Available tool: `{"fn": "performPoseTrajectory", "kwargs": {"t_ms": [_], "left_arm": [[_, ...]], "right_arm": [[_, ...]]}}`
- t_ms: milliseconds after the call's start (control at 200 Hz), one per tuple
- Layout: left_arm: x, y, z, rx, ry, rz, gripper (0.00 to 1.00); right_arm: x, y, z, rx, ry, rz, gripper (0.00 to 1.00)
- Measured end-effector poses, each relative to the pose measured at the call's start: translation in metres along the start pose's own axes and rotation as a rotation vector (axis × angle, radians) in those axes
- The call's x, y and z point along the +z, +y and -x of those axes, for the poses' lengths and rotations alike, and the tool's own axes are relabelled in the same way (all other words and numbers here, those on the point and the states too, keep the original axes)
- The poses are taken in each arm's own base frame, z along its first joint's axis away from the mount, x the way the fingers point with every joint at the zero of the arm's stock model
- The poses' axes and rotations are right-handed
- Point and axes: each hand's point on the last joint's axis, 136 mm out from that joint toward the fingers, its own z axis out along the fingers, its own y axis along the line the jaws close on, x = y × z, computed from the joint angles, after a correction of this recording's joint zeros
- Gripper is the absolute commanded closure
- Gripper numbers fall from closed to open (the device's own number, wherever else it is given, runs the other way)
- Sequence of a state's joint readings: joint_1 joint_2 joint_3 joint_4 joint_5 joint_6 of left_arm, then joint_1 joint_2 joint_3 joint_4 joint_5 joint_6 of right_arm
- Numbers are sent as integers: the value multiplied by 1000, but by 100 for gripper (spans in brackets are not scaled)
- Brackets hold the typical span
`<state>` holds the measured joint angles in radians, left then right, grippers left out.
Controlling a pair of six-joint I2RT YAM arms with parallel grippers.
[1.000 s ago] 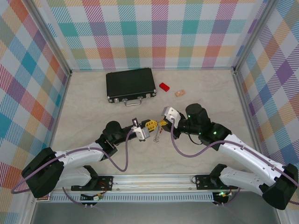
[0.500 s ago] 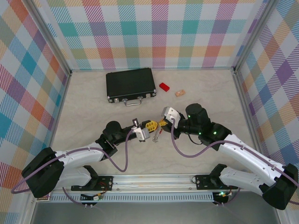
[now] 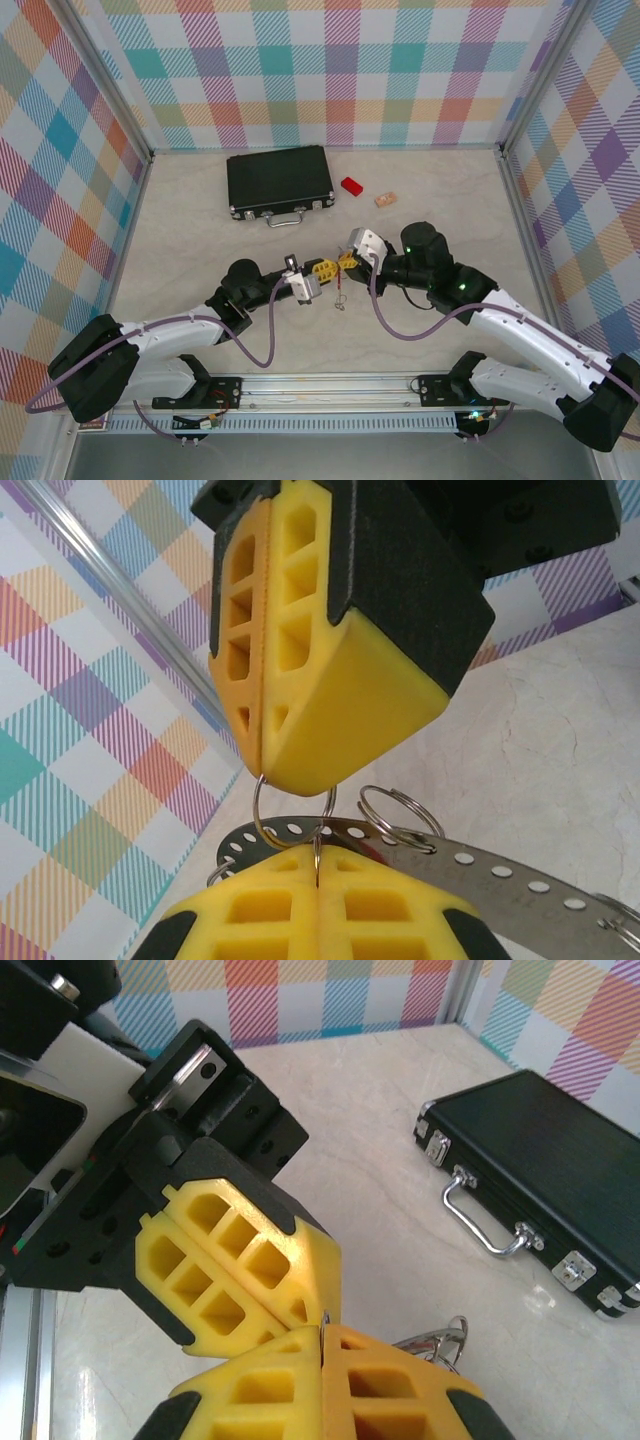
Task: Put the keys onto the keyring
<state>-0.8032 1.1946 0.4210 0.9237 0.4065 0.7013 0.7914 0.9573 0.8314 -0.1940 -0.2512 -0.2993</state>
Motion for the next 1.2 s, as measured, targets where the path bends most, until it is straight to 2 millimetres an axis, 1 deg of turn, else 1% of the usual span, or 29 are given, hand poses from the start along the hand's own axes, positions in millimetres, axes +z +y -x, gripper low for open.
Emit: {"fn": "performPoseTrajectory", "kwargs": {"t_ms": [195,350,460,590,745,880,985,1200], "left_arm": [[-1,8,7,-27,-23,34,100],[-4,17,18,-71,-57,73,100],[-3,20,22,-110,-66,77,100],[-1,26,28,-164,-71,71,100],[-7,34,38,-236,-110,50,100],[-9,37,43,-307,-135,14,100],[-10,38,47,-359,-163,-15,100],[-10,44,44,-450,-201,-40,100]], "right_arm": [[-6,0,2,-1,-49,-26,100],[-5,0,-3,13,-65,-33,100],[-5,-2,-7,28,-84,-52,100],[-7,-10,-9,52,-112,-83,100],[-18,-26,-3,100,-181,-121,100],[-26,-33,6,147,-243,-115,100],[-29,-31,12,168,-279,-82,100],[-34,-24,25,192,-347,-8,100]]}}
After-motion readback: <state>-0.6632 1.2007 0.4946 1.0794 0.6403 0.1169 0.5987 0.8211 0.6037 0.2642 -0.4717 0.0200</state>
